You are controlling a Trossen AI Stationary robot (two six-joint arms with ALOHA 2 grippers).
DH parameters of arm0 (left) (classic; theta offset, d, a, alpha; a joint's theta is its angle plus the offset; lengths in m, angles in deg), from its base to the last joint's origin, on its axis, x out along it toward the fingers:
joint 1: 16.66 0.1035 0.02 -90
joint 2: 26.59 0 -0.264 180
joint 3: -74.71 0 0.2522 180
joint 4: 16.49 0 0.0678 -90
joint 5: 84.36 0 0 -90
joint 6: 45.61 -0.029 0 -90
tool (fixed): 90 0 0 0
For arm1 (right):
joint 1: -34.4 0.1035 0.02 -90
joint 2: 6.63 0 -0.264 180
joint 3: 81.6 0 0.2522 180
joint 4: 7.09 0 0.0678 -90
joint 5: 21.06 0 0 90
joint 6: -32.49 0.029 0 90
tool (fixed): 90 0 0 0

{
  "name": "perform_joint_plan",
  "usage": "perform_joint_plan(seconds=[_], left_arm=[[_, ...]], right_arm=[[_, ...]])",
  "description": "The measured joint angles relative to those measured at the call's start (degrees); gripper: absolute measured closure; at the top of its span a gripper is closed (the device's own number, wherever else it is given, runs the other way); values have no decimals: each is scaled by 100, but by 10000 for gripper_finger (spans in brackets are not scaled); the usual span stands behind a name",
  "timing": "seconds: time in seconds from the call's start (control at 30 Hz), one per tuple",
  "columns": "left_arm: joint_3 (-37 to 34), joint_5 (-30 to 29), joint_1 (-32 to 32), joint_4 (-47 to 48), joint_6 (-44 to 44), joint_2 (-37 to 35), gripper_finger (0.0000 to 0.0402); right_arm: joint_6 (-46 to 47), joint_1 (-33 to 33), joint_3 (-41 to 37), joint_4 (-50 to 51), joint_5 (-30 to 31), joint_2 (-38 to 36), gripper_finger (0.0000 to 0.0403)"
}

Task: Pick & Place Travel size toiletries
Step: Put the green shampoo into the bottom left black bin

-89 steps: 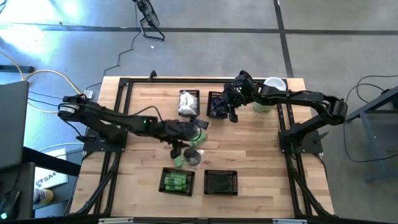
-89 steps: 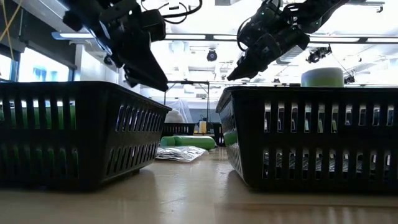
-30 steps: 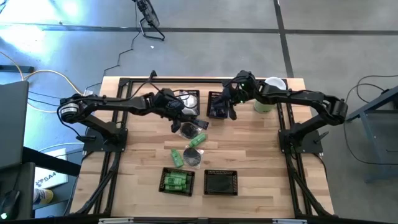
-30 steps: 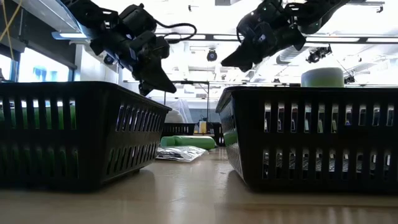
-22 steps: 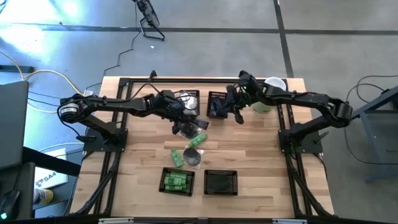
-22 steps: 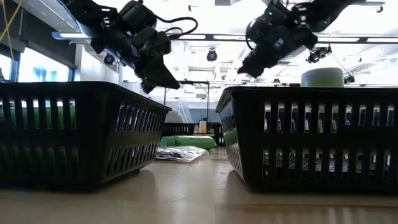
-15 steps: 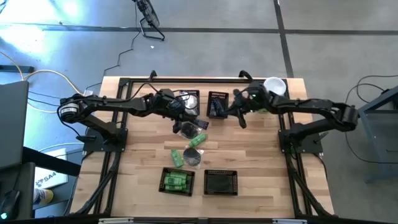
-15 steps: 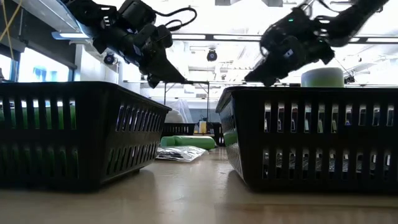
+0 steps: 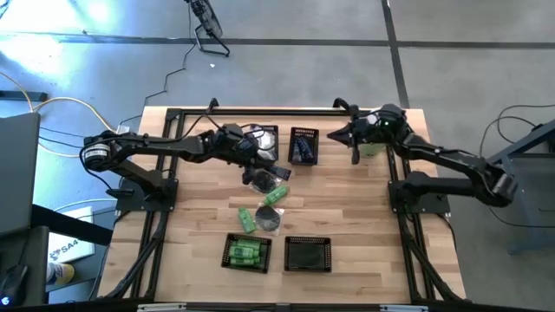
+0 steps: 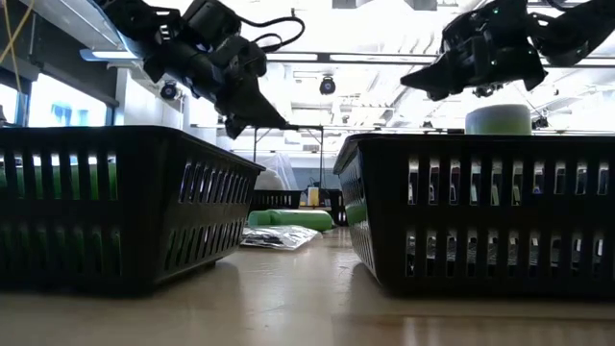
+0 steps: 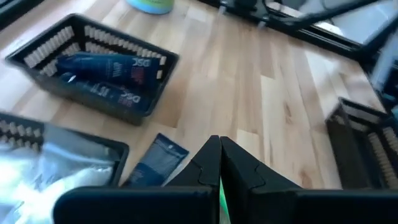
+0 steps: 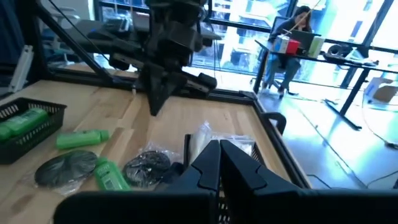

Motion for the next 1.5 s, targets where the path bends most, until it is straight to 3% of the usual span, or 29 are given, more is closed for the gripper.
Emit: perform_joint_plan(seconds=[0.13, 0.3, 0.6, 0.8, 1.13, 1.5], left_arm=[[2, -826, -337, 196, 221, 0, 401], [34, -1316, -845, 319, 678, 0, 401], [949, -2408, -1657, 3075, 1920, 0, 401], [1195, -2619, -1928, 3539, 2634, 122, 401], [1437, -2631, -2173, 3806, 2593, 884, 401], [1447, -2203, -2168, 3661, 2346, 1266, 395]], right_arm=[[52, -212, 0, 48, -279, -26, 400], [-77, -293, 0, 57, -354, -4, 400], [-256, -289, 0, 46, -361, -2, 400], [-151, -287, 0, 105, -363, -2, 400], [-127, -287, 0, 134, -362, 2, 399], [-147, -285, 0, 284, -361, 3, 399]])
